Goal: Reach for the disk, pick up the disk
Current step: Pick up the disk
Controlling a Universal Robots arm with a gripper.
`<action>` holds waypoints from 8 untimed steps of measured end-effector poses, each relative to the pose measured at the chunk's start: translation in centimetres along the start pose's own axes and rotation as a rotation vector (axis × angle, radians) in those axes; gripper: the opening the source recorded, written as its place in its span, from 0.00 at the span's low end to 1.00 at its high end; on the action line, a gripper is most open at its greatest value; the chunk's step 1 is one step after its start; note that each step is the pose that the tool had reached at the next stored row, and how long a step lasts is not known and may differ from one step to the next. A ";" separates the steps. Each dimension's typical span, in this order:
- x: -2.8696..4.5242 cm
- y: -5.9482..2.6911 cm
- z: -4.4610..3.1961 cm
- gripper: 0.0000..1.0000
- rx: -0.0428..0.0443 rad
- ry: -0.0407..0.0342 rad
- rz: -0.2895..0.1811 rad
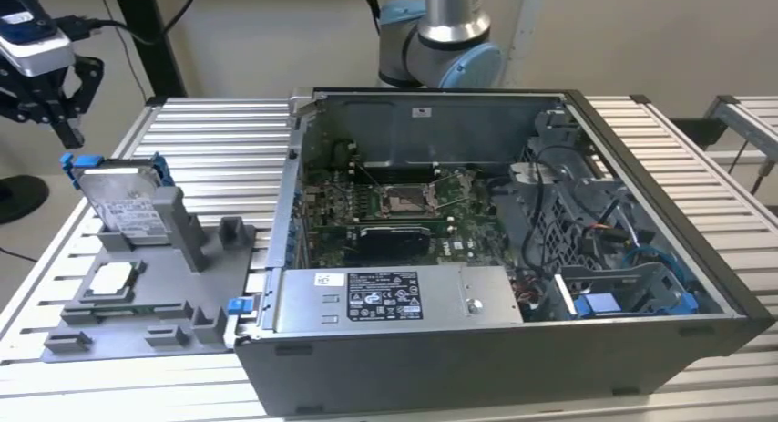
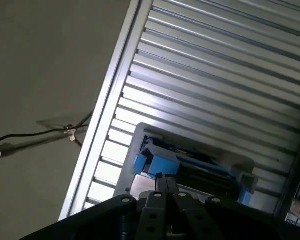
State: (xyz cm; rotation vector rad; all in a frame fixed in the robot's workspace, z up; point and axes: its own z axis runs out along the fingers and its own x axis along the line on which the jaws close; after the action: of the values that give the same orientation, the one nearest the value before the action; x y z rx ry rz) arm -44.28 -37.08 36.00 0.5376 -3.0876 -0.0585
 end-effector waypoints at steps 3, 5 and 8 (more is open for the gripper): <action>0.00 0.00 0.00 0.00 0.0000 0.0021 -0.055; 0.00 0.00 0.00 0.00 0.0001 0.0036 -0.093; 0.00 0.00 0.00 0.00 0.0001 0.0056 -0.147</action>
State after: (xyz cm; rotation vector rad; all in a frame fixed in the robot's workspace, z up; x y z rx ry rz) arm -44.28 -37.08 36.01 0.7624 -3.0371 -0.0575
